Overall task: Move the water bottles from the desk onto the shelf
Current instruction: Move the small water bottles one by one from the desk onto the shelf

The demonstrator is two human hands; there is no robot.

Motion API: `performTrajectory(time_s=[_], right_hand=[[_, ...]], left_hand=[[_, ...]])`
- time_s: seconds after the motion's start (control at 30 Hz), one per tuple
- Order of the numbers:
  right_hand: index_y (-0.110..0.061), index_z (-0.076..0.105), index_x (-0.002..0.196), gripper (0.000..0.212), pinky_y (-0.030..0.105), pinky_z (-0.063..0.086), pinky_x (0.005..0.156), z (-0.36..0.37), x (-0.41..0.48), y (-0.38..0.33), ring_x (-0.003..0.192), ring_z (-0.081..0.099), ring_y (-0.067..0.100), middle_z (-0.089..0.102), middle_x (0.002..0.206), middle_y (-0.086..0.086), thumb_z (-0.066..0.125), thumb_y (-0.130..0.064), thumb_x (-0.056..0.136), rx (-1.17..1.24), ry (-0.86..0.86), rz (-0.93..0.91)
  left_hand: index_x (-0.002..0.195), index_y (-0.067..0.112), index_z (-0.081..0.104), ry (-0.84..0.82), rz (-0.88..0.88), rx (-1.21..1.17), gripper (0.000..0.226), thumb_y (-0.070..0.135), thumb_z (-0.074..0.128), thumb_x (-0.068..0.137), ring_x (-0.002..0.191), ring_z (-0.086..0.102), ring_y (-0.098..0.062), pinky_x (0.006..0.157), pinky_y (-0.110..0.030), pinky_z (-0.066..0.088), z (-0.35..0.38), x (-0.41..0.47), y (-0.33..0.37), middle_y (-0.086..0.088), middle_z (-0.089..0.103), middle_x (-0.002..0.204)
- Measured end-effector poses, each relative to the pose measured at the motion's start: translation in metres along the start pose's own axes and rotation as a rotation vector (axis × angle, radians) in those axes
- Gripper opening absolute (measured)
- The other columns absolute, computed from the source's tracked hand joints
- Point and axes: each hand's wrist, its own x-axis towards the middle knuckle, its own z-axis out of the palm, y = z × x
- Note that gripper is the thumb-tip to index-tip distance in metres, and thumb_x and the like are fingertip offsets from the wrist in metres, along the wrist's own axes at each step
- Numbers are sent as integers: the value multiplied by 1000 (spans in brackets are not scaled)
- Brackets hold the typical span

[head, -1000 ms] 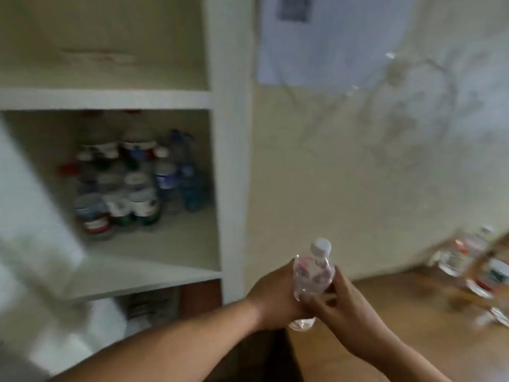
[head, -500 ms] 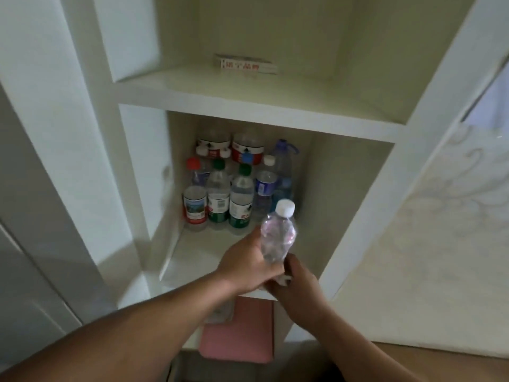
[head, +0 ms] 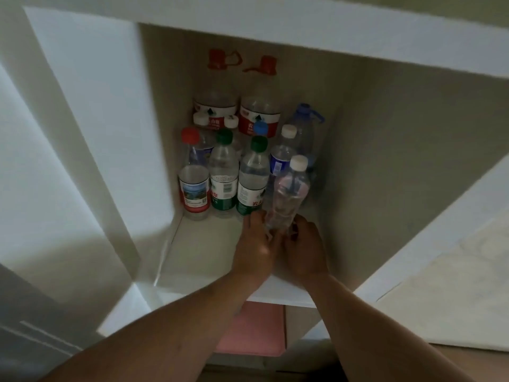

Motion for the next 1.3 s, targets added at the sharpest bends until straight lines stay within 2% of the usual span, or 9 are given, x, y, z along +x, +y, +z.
performTrajectory(time_s=[0.07,0.13,0.33,0.47,0.63,1.03,1.17,1.23,1.3], right_hand=[[-26,65,107,36,31,55,72,11,11,5,82,65,16,70,97,2,46,-54,95,-30,35,-30],[-37,61,115,21,34,53,78,17,20,7,89,64,16,66,103,-1,51,-49,100,25,-4,25],[-29,57,131,31,26,44,78,22,22,8,97,61,11,60,111,-15,65,-39,102,174,47,53],[-29,53,128,31,28,46,77,28,22,12,96,68,20,70,113,-7,65,-40,101,134,52,89],[-29,55,122,28,29,46,76,29,23,12,93,65,18,69,112,-6,66,-42,100,88,75,75],[-18,57,132,49,30,48,84,23,19,14,104,65,22,64,125,2,74,-43,93,157,77,129],[-21,61,122,34,29,48,85,1,-22,12,100,63,19,65,117,0,75,-36,95,158,-21,203],[-23,63,117,26,30,51,84,-13,-56,12,97,65,18,68,112,-2,74,-34,96,166,-68,226],[-26,64,109,16,33,56,80,-30,-91,8,90,67,18,70,101,-5,71,-33,96,152,-124,221]], left_hand=[[117,31,50,10,-29,-19,20,38,63,104,90,62,-15,83,-43,57,4,0,-11,4,57,114],[115,28,53,-13,-18,7,12,32,60,105,92,63,-13,84,-40,56,6,7,-16,5,60,111],[118,30,55,-15,-38,52,12,33,53,107,98,66,-17,88,-45,57,10,17,-20,4,68,108],[126,31,55,4,-49,82,20,35,54,107,102,67,-16,90,-41,58,12,15,-19,4,70,114],[116,31,55,7,-51,109,10,34,55,106,101,65,-15,88,-40,56,14,17,-19,6,67,113],[122,22,60,-9,-42,68,20,33,59,105,103,65,-16,89,-35,54,10,13,-21,2,68,116],[109,18,65,-25,-43,105,12,29,65,102,93,66,-20,80,-28,47,1,-9,-22,-1,69,101],[97,21,65,-52,-1,148,5,24,67,101,87,66,-19,76,-31,49,-5,-36,-16,2,68,92],[88,29,59,-139,13,145,15,28,66,101,78,64,-14,71,-39,54,-12,-70,-2,8,64,82]])
